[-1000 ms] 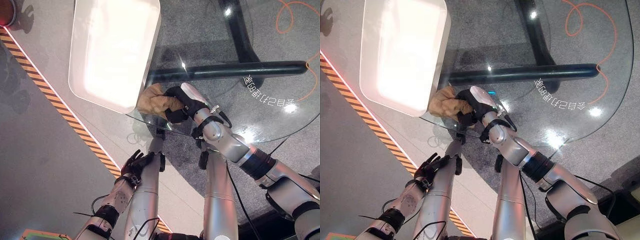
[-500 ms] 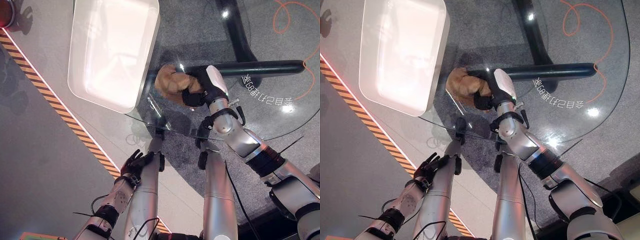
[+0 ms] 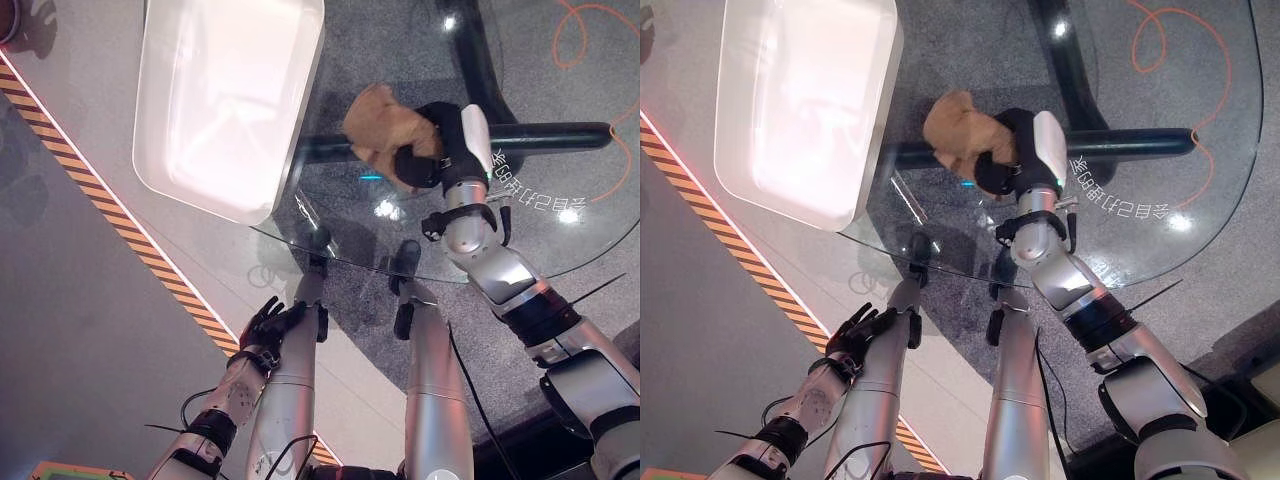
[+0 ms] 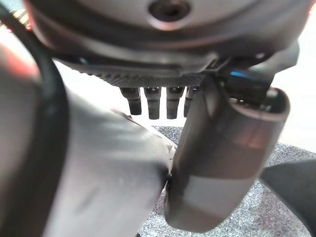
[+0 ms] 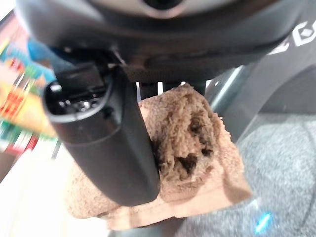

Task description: Wipe the table with a cloth and put it in the basket.

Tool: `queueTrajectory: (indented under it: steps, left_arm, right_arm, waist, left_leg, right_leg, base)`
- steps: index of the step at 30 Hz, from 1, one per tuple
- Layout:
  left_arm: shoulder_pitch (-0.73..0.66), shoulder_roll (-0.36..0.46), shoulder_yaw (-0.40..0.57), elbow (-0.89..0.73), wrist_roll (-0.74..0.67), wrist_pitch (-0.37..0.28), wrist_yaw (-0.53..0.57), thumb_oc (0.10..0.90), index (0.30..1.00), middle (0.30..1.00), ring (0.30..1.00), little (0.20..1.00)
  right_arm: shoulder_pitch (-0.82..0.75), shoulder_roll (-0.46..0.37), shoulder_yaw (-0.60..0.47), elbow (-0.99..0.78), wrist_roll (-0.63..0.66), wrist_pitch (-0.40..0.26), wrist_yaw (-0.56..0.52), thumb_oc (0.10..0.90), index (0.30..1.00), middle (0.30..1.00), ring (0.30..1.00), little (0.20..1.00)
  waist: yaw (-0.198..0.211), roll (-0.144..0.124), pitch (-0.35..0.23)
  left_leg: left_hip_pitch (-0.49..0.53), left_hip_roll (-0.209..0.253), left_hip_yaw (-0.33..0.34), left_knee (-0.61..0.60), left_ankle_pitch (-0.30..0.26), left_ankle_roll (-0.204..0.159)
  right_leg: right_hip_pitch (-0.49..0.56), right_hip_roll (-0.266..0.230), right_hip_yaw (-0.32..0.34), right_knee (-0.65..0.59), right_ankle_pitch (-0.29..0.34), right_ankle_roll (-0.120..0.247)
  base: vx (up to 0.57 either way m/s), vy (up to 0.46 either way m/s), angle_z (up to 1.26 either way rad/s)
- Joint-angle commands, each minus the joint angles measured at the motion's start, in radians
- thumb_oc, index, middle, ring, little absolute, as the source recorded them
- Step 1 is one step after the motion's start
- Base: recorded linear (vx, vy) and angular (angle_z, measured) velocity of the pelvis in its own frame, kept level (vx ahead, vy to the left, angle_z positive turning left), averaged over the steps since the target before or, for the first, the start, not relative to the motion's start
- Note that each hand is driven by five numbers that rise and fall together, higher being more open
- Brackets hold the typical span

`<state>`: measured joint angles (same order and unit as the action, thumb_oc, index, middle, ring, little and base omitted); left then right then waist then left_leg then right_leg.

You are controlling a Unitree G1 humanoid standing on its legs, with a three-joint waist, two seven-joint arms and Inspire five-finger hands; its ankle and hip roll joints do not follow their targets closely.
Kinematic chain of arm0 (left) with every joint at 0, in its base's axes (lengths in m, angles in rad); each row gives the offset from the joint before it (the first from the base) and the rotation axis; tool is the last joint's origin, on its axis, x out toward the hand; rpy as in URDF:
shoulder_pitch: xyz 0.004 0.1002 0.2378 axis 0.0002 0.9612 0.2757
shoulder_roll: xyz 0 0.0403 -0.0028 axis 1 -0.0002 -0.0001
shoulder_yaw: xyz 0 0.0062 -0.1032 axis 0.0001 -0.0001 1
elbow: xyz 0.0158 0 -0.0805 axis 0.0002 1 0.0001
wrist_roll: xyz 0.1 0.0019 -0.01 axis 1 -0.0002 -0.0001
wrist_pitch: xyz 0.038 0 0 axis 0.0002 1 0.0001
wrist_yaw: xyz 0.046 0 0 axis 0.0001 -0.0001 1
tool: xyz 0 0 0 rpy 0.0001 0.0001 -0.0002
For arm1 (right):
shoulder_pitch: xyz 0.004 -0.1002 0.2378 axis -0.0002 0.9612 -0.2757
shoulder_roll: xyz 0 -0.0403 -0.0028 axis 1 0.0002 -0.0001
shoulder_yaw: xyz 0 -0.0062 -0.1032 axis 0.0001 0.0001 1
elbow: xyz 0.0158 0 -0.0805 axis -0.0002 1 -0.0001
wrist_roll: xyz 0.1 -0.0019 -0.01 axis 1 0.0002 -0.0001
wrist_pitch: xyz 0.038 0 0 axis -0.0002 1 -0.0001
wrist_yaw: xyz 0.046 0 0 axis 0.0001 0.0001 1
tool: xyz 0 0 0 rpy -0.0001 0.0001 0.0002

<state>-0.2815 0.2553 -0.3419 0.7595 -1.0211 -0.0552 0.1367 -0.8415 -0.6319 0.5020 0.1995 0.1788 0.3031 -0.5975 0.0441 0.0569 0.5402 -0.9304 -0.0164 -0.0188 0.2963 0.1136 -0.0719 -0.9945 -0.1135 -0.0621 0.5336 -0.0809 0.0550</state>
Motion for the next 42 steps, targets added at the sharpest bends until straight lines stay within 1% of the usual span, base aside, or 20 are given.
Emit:
queueTrajectory:
  steps: [1,5,8,12,17,20,24,28,30,33,37,42]
  left_arm:
    - [0.14,0.005,-0.006,-0.001,0.004,0.0,0.005,0.8,0.9,0.9,0.9,0.9]
    - [0.143,0.008,-0.005,-0.005,-0.004,-0.005,0.003,0.8,0.9,0.9,0.9,0.9]
    - [0.143,0.01,0.0,-0.011,-0.003,-0.001,0.006,0.8,0.9,0.9,0.9,0.9]
    - [0.143,0.012,0.002,-0.01,-0.009,-0.002,0.005,0.8,0.9,0.9,0.9,0.9]
    - [0.147,0.012,0.004,-0.006,-0.018,-0.005,-0.002,0.8,0.9,0.9,0.9,0.9]
    - [0.149,0.009,0.002,-0.01,-0.018,-0.007,0.006,0.8,0.9,0.9,0.9,0.9]
    - [0.149,0.011,0.002,-0.014,-0.019,-0.007,0.0,0.8,0.9,0.9,0.9,0.9]
    - [0.144,0.007,-0.004,-0.015,-0.022,-0.006,0.004,0.8,0.9,0.9,0.9,0.9]
    - [0.137,0.005,-0.007,-0.009,-0.025,-0.008,0.008,0.8,0.9,0.9,0.9,0.9]
    - [0.134,0.003,-0.006,-0.013,-0.028,-0.003,0.015,0.8,0.9,0.9,0.9,0.9]
    - [0.134,0.001,-0.004,-0.011,-0.027,-0.002,0.013,0.8,0.9,0.9,0.9,0.9]
    - [0.137,-0.007,0.008,-0.014,-0.018,0.001,0.013,0.8,0.9,0.9,0.9,0.9]
  right_arm:
    - [0.014,-0.134,-0.159,-0.029,0.029,-0.075,-0.201,0.1,0.3,0.3,0.3,0.2]
    - [0.039,-0.148,-0.204,-0.019,0.052,-0.11,-0.253,0.1,0.3,0.3,0.3,0.2]
    - [0.063,-0.161,-0.237,-0.018,0.071,-0.125,-0.273,0.1,0.3,0.3,0.3,0.2]
    - [0.075,-0.169,-0.252,-0.015,0.087,-0.136,-0.301,0.1,0.3,0.3,0.3,0.2]
    - [0.099,-0.181,-0.298,0.007,0.133,-0.193,-0.377,0.1,0.3,0.3,0.3,0.2]
    - [0.11,-0.184,-0.318,0.001,0.145,-0.209,-0.403,0.1,0.3,0.3,0.3,0.2]
    - [0.116,-0.178,-0.332,-0.012,0.158,-0.221,-0.462,0.1,0.3,0.3,0.3,0.2]
    - [0.105,-0.164,-0.345,0.004,0.166,-0.259,-0.52,0.1,0.3,0.3,0.3,0.2]
    - [0.093,-0.157,-0.344,0.007,0.171,-0.266,-0.537,0.1,0.3,0.3,0.3,0.2]
    - [0.087,-0.149,-0.341,-0.002,0.165,-0.26,-0.542,0.1,0.3,0.3,0.3,0.2]
    - [0.082,-0.144,-0.336,-0.013,0.155,-0.252,-0.522,0.1,0.3,0.3,0.3,0.2]
    - [0.089,-0.119,-0.304,-0.076,0.085,-0.2,-0.388,0.1,0.3,0.3,0.3,0.2]
  waist:
    - [-0.028,0.019,-0.02]
    - [-0.034,0.02,-0.02]
    - [-0.04,0.02,-0.02]
    - [-0.044,0.02,-0.02]
    - [-0.05,0.022,-0.02]
    - [-0.052,0.02,-0.02]
    - [-0.051,0.02,-0.02]
    - [-0.048,0.023,-0.02]
    - [-0.048,0.022,-0.02]
    - [-0.047,0.023,-0.02]
    - [-0.046,0.024,-0.02]
    - [-0.045,0.022,-0.02]
  left_leg:
    - [-0.013,-0.062,0.063,0.098,-0.126,0.05]
    - [-0.015,-0.06,0.066,0.1,-0.129,0.05]
    - [-0.015,-0.059,0.069,0.099,-0.13,0.051]
    - [-0.014,-0.057,0.072,0.098,-0.131,0.05]
    - [-0.017,-0.055,0.075,0.104,-0.137,0.049]
    - [-0.014,-0.056,0.074,0.097,-0.134,0.05]
    - [-0.012,-0.057,0.072,0.091,-0.132,0.05]
    - [-0.009,-0.056,0.071,0.092,-0.133,0.049]
    - [-0.008,-0.057,0.071,0.09,-0.132,0.049]
    - [-0.006,-0.058,0.07,0.086,-0.13,0.049]
    - [-0.006,-0.059,0.069,0.082,-0.128,0.049]
    - [-0.005,-0.06,0.069,0.08,-0.125,0.049]
  right_leg:
    - [0.011,0.045,-0.042,-0.177,0.138,0.04]
    - [0.011,0.045,-0.036,-0.181,0.139,0.041]
    - [0.011,0.046,-0.031,-0.182,0.14,0.042]
    - [0.011,0.047,-0.029,-0.184,0.139,0.042]
    - [0.008,0.048,-0.023,-0.182,0.137,0.042]
    - [0.013,0.049,-0.023,-0.191,0.14,0.043]
    - [0.016,0.049,-0.025,-0.196,0.142,0.043]
    - [0.02,0.048,-0.025,-0.196,0.14,0.043]
    - [0.022,0.048,-0.025,-0.199,0.141,0.043]
    - [0.023,0.049,-0.025,-0.201,0.141,0.042]
    - [0.024,0.049,-0.025,-0.203,0.141,0.042]
    - [0.025,0.048,-0.026,-0.204,0.139,0.042]
  base:
    - [0.0,0.0,0.0]
    - [0.0,0.008,-0.05]
    - [0.0,0.004,-0.02]
    - [0.0,0.005,-0.02]
    - [0.0,0.004,-0.01]
    - [0.0,0.0,0.0]
    - [0.0,-0.002,-0.02]
    - [0.0,0.0,-0.01]
    - [0.0,0.0,0.0]
    - [0.0,0.0,0.0]
    - [0.0,0.0,0.0]
    - [0.0,0.0,0.0]
